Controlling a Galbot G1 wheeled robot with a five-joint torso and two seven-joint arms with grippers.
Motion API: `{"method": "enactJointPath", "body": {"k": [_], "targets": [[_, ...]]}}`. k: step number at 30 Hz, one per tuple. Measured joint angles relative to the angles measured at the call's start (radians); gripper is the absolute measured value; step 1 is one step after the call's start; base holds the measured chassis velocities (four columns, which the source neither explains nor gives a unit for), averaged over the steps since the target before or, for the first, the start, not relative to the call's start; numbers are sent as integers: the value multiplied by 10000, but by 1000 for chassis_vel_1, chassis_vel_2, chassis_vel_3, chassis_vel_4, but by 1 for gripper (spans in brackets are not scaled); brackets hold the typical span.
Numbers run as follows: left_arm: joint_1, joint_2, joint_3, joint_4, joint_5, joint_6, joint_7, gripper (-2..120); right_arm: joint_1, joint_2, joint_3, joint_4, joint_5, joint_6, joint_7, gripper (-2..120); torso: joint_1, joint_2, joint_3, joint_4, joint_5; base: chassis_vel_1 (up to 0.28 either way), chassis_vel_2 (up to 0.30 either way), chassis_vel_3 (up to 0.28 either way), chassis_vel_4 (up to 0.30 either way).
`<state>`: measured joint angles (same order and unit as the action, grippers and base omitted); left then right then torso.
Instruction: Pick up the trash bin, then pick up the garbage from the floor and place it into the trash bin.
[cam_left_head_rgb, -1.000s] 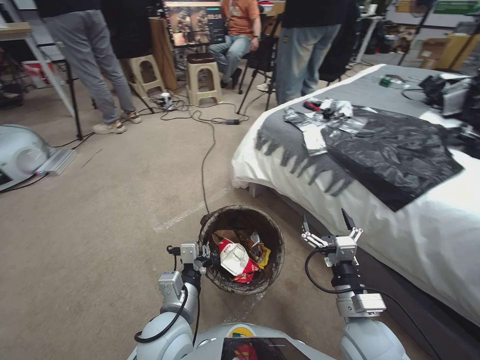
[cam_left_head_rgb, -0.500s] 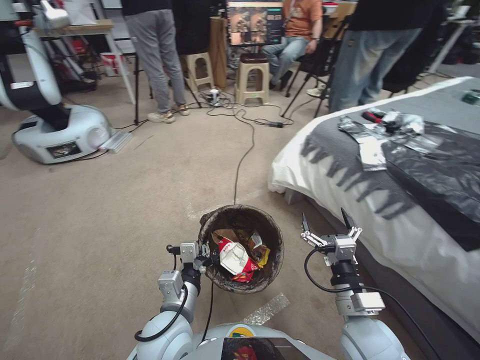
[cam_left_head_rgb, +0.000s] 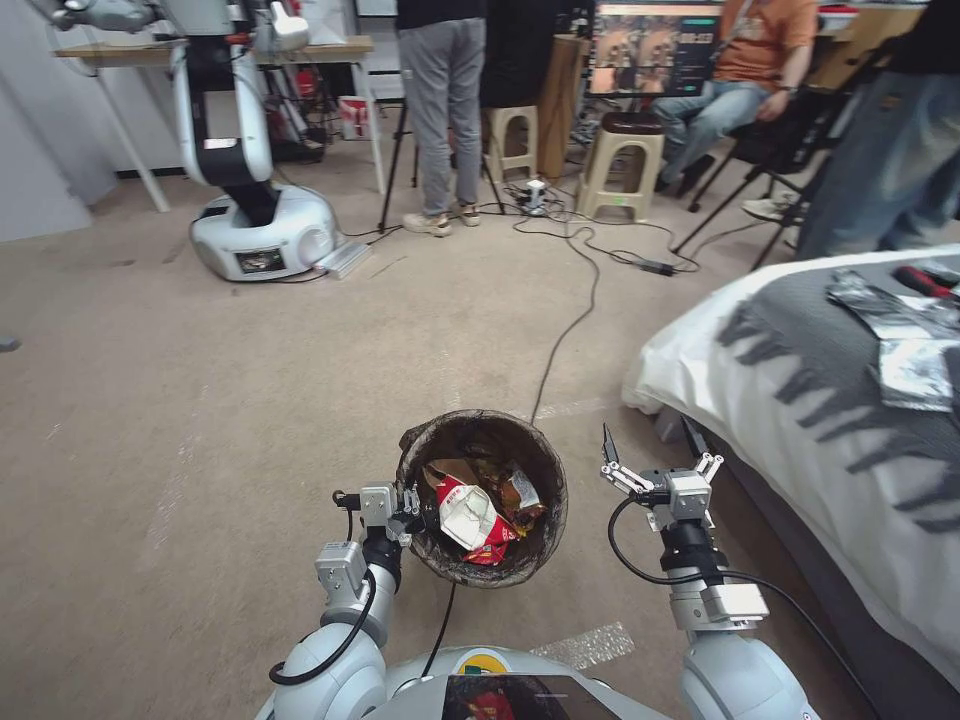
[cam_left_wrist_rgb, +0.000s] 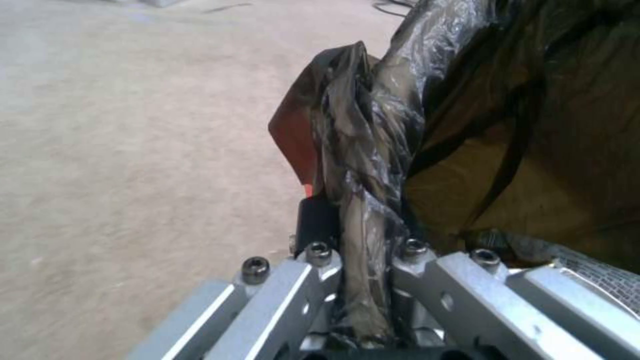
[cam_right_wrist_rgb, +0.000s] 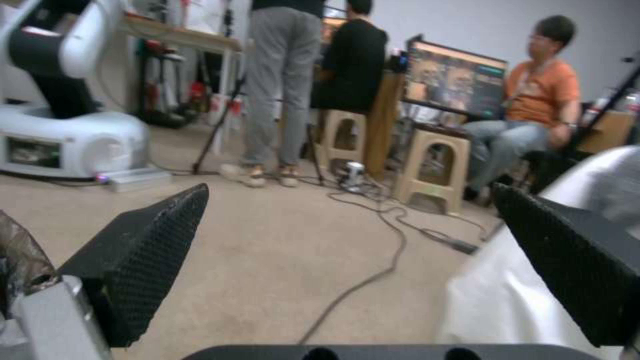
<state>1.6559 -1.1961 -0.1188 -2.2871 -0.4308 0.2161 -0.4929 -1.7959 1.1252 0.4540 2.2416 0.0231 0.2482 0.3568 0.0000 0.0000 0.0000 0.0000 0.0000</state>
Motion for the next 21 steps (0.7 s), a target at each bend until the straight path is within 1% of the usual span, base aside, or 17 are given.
{"method": "enactJointPath", "body": {"k": [6, 13, 16, 21], "targets": [[42, 7, -5, -33, 15, -3, 3, 2, -5, 25, -4, 17, -3, -1, 1, 100, 0, 0, 0, 3, 0, 130, 124, 124, 129], [64, 7, -6, -44, 45, -12, 4, 2, -11, 58, -14, 22, -16, -3, 5, 100, 0, 0, 0, -1, 0, 129, 128, 125, 133], [81, 4, -1, -44, 76, -31, 4, 2, -15, 105, -19, 22, -29, -2, 7, 100, -1, 0, 0, 3, 0, 115, 119, 123, 109], [88, -28, -19, -39, 291, -91, -10, 2, -13, 151, -16, 23, -38, 8, 13, 100, -1, 0, 0, 2, -1, 54, 53, 49, 54]]}}
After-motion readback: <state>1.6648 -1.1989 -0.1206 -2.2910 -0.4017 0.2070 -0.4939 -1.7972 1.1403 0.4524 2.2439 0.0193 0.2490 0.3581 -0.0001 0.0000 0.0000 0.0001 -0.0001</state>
